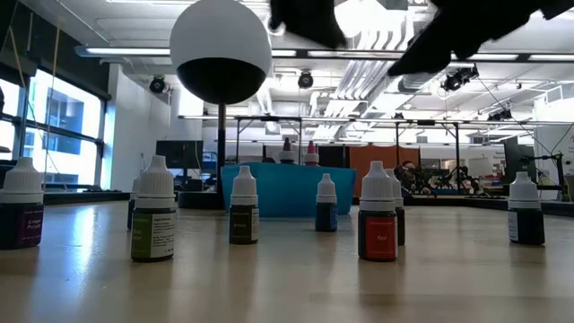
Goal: Pick & Place food coloring
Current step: Put the large blue food coloring bottle into the bin
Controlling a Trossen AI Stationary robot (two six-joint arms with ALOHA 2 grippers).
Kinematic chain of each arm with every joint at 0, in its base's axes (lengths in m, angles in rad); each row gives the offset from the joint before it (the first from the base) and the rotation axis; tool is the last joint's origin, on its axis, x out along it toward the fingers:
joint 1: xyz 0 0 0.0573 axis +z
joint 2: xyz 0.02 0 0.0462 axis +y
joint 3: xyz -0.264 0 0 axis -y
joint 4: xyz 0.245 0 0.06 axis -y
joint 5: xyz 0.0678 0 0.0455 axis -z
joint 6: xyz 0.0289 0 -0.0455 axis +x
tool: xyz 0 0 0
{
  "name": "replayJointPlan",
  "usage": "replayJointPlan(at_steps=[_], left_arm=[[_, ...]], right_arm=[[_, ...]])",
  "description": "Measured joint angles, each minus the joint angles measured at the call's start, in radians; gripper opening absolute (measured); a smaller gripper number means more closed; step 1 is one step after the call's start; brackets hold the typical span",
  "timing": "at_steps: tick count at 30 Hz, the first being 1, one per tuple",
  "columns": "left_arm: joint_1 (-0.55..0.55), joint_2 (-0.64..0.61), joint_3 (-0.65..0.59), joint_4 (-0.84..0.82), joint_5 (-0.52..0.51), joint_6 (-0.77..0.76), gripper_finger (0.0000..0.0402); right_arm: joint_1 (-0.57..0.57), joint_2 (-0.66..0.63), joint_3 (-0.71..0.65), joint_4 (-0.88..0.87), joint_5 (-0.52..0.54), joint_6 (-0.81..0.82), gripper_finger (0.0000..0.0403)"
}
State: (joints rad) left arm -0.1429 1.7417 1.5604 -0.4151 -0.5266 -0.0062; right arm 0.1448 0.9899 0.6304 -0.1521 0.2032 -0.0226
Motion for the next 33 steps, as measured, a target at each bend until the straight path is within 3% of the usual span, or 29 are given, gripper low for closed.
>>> replayJointPlan(at_steps=[5, 9, 11, 15, 16, 19, 22, 26, 30, 33], left_arm=[[-0.119, 0.001, 0.325, -0.419, -0.03, -0.016, 0.0154], [-0.203, -0.005, 0.549, -0.737, -0.03, -0.153, 0.013], [-0.236, -0.002, 0.613, -0.88, -0.038, -0.263, 0.0119], [-0.296, 0.0, 0.683, -1.174, -0.148, -0.521, 0.0089], [-0.31, -0.005, 0.677, -1.162, -0.159, -0.559, 0.008], [-0.385, -0.075, 0.598, -1.137, -0.115, -0.542, 0.0056], [-0.418, -0.117, 0.496, -1.158, -0.162, -0.629, 0.0037], [-0.496, -0.237, 0.217, -1.147, -0.218, -0.761, 0.0021], [-0.518, -0.389, -0.086, -1.14, -0.201, -1.021, 0.0019], [-0.558, -0.497, -0.298, -0.954, -0.15, -1.052, 0.0018]], right_arm=[[0.0, 0.145, 0.0, 0.048, 0.027, -0.043, 0.019], [-0.002, 0.271, 0.0, 0.148, 0.03, -0.155, 0.019], [-0.011, 0.318, 0.002, 0.193, 0.029, -0.161, 0.019], [-0.021, 0.367, 0.033, 0.194, 0.018, -0.139, 0.019], [-0.021, 0.371, 0.041, 0.193, 0.016, -0.137, 0.019], [-0.016, 0.372, 0.071, 0.195, 0.002, -0.135, 0.019], [-0.01, 0.364, 0.092, 0.193, -0.021, -0.136, 0.019], [-0.006, 0.363, 0.114, 0.195, -0.028, -0.14, 0.019], [-0.007, 0.363, 0.115, 0.182, -0.025, -0.142, 0.019], [-0.009, 0.363, 0.115, 0.174, -0.023, -0.143, 0.019]])
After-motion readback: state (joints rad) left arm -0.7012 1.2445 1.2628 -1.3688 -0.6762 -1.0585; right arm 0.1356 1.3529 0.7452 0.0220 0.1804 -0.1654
